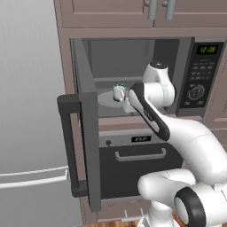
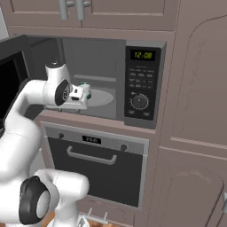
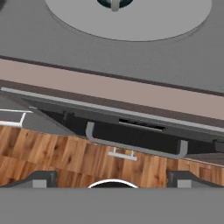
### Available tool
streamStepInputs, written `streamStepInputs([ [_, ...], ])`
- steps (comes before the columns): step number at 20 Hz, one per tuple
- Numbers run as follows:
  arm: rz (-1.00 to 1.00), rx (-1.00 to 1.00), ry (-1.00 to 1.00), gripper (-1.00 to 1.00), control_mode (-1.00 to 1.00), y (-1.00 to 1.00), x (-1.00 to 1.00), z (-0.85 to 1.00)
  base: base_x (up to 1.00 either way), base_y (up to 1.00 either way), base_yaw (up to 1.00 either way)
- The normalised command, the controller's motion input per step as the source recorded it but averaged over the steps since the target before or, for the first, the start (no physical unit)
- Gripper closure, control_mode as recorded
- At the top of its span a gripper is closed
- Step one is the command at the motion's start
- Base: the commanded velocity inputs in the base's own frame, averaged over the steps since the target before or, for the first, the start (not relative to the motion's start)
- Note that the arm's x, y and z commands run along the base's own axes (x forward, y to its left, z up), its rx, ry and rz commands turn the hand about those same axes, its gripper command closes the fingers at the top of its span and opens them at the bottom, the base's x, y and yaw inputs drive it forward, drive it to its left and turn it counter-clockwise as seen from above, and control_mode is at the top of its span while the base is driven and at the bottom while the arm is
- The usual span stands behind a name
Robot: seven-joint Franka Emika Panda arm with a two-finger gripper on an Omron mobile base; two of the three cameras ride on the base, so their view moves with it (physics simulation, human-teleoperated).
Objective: Pick the mug from the counter and place it inside the microwave. Then close the microwave.
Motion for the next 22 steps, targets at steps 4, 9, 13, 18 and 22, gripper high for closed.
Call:
streamStepInputs([
  [4, 0.00, 0.00, -0.04, -1.00, -1.00, -0.10, -0.65, 0.12, 0.00, 0.00, 0.00],
  [9, 0.00, 0.00, -0.10, -1.00, -1.00, -0.10, -0.62, 0.04, 0.00, 0.00, 0.00],
  [13, 0.00, 0.00, -0.09, -1.00, -1.00, -0.09, -0.62, 0.01, 0.00, 0.00, 0.00],
  [18, 0.00, 0.00, -0.11, -1.00, -1.00, -0.01, -0.59, 0.10, 0.00, 0.00, 0.00],
  [22, 0.00, 0.00, -0.14, -1.00, -1.00, 0.00, -0.50, 0.33, 0.00, 0.00, 0.00],
])
